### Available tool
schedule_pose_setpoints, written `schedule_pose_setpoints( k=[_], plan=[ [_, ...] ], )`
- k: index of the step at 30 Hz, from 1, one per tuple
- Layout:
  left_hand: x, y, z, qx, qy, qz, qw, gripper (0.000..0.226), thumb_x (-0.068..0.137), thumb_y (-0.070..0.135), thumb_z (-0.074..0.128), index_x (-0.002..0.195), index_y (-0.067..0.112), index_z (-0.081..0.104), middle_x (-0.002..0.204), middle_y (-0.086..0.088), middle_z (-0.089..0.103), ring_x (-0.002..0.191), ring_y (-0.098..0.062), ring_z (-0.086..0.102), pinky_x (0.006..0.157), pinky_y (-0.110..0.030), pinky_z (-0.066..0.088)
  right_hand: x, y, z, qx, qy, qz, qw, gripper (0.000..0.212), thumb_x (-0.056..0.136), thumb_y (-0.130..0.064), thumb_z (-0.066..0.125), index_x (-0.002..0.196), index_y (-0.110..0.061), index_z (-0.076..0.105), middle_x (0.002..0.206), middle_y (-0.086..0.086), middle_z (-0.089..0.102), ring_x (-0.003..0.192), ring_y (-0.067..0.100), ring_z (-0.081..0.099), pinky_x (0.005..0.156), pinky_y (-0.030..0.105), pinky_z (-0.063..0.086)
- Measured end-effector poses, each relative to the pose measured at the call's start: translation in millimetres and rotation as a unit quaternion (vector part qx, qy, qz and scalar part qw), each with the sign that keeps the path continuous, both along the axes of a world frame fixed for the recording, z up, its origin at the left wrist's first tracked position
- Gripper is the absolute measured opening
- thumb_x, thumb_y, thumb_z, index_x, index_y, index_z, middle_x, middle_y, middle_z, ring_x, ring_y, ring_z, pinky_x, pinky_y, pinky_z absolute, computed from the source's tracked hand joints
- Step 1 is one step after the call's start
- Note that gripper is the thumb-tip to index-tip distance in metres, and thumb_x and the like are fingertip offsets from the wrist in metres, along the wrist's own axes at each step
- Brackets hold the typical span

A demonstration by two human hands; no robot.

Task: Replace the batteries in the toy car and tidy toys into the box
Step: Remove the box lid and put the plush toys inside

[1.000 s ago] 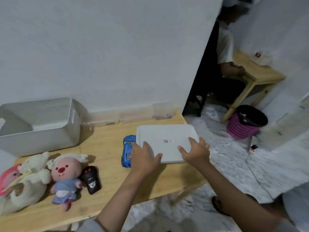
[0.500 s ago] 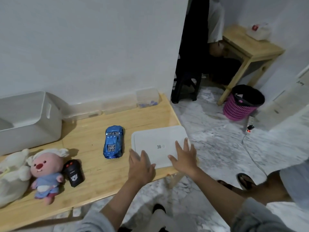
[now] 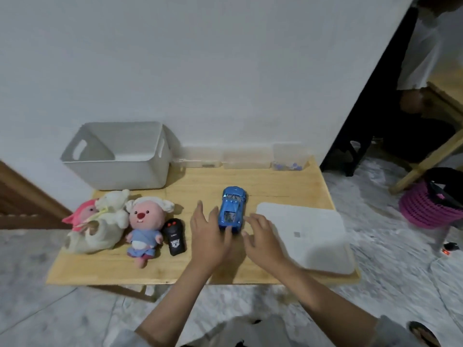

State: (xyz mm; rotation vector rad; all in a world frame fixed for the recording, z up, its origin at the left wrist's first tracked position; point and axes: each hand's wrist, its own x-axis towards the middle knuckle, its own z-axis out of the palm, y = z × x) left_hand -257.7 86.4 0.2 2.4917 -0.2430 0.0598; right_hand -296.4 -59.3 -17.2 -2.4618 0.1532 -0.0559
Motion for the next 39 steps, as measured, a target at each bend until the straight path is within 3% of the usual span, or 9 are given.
schedule_pose_setpoints(
  k=[5, 10, 15, 20, 23, 26, 30, 34, 39],
  plan=[
    [40.5, 105.6, 26.3, 0.000, -0.036, 0.097, 0.995, 0.059, 0.080, 0.044, 0.044, 0.127, 0.008, 0.054, 0.145, -0.025, 0.032, 0.137, -0.038, 0.025, 0.109, -0.049, 0.025, 46.5, 101.2, 23.6, 0.030, -0.035, 0.097, 0.994, 0.039, 0.093, -0.020, 0.051, 0.131, -0.011, 0.051, 0.127, 0.003, 0.047, 0.119, 0.014, 0.048, 0.096, 0.009, 0.027],
    [82.9, 206.1, 38.3, 0.014, -0.014, 0.162, 0.987, 0.059, 0.074, 0.036, 0.052, 0.124, 0.004, 0.056, 0.139, -0.027, 0.041, 0.129, -0.043, 0.035, 0.106, -0.051, 0.029, 84.0, 185.0, 37.9, 0.053, -0.025, 0.118, 0.991, 0.049, 0.090, -0.024, 0.056, 0.137, -0.020, 0.045, 0.138, -0.003, 0.040, 0.127, 0.014, 0.043, 0.104, 0.022, 0.036],
    [130.0, 268.3, 37.7, 0.016, 0.074, 0.111, 0.991, 0.060, 0.076, 0.029, 0.059, 0.130, 0.004, 0.049, 0.138, -0.020, 0.042, 0.128, -0.035, 0.039, 0.106, -0.042, 0.029, 116.4, 228.3, 34.5, -0.036, 0.078, 0.112, 0.990, 0.076, 0.085, -0.034, 0.064, 0.147, -0.034, 0.020, 0.158, 0.000, 0.009, 0.143, 0.028, 0.016, 0.113, 0.037, 0.025],
    [177.2, 294.4, 18.5, 0.040, 0.198, -0.016, 0.979, 0.079, 0.075, 0.024, 0.072, 0.143, 0.013, 0.033, 0.146, -0.014, 0.034, 0.129, -0.030, 0.041, 0.107, -0.037, 0.036, 137.9, 251.0, 15.4, -0.116, 0.180, 0.102, 0.971, 0.087, 0.081, -0.032, 0.067, 0.149, -0.031, 0.013, 0.158, 0.009, 0.004, 0.143, 0.036, 0.010, 0.114, 0.042, 0.021],
    [181.8, 289.5, 8.7, 0.078, 0.229, -0.055, 0.969, 0.086, 0.072, 0.027, 0.074, 0.146, 0.020, 0.030, 0.145, -0.010, 0.036, 0.127, -0.029, 0.044, 0.101, -0.036, 0.041, 137.8, 252.6, 10.6, -0.124, 0.161, 0.073, 0.977, 0.081, 0.079, -0.030, 0.068, 0.147, -0.029, 0.023, 0.155, 0.011, 0.015, 0.137, 0.038, 0.023, 0.109, 0.040, 0.029],
    [186.0, 291.8, -0.5, 0.100, 0.210, -0.073, 0.970, 0.085, 0.073, 0.031, 0.073, 0.146, 0.023, 0.030, 0.141, -0.009, 0.040, 0.123, -0.029, 0.048, 0.098, -0.033, 0.040, 137.5, 260.1, 9.1, -0.132, 0.103, 0.041, 0.985, 0.069, 0.075, -0.027, 0.069, 0.138, -0.026, 0.042, 0.142, 0.009, 0.035, 0.117, 0.033, 0.040, 0.088, 0.036, 0.046],
    [186.7, 293.4, -11.9, 0.062, 0.176, -0.085, 0.979, 0.082, 0.070, 0.036, 0.075, 0.143, 0.026, 0.037, 0.129, -0.011, 0.044, 0.112, -0.031, 0.053, 0.094, -0.034, 0.045, 134.2, 263.6, 10.8, -0.146, 0.099, -0.008, 0.984, 0.060, 0.076, -0.029, 0.066, 0.132, -0.032, 0.046, 0.134, 0.002, 0.037, 0.113, 0.028, 0.037, 0.067, 0.031, 0.047],
    [186.2, 294.0, -18.3, 0.017, 0.152, -0.086, 0.985, 0.077, 0.071, 0.035, 0.075, 0.139, 0.025, 0.042, 0.122, -0.009, 0.042, 0.097, -0.024, 0.056, 0.086, -0.027, 0.044, 130.6, 264.8, 17.6, -0.144, 0.077, -0.046, 0.985, 0.055, 0.070, -0.026, 0.067, 0.123, -0.030, 0.053, 0.127, 0.003, 0.043, 0.103, 0.029, 0.041, 0.074, 0.028, 0.039],
    [183.7, 290.2, -19.7, -0.056, 0.155, -0.059, 0.985, 0.066, 0.073, 0.024, 0.073, 0.133, 0.023, 0.047, 0.123, -0.010, 0.039, 0.067, 0.002, 0.042, 0.078, -0.019, 0.037, 131.2, 259.0, 34.3, -0.111, 0.065, -0.071, 0.989, 0.055, 0.069, -0.028, 0.066, 0.122, -0.033, 0.053, 0.126, 0.001, 0.043, 0.102, 0.026, 0.039, 0.075, 0.029, 0.042]
  ],
)
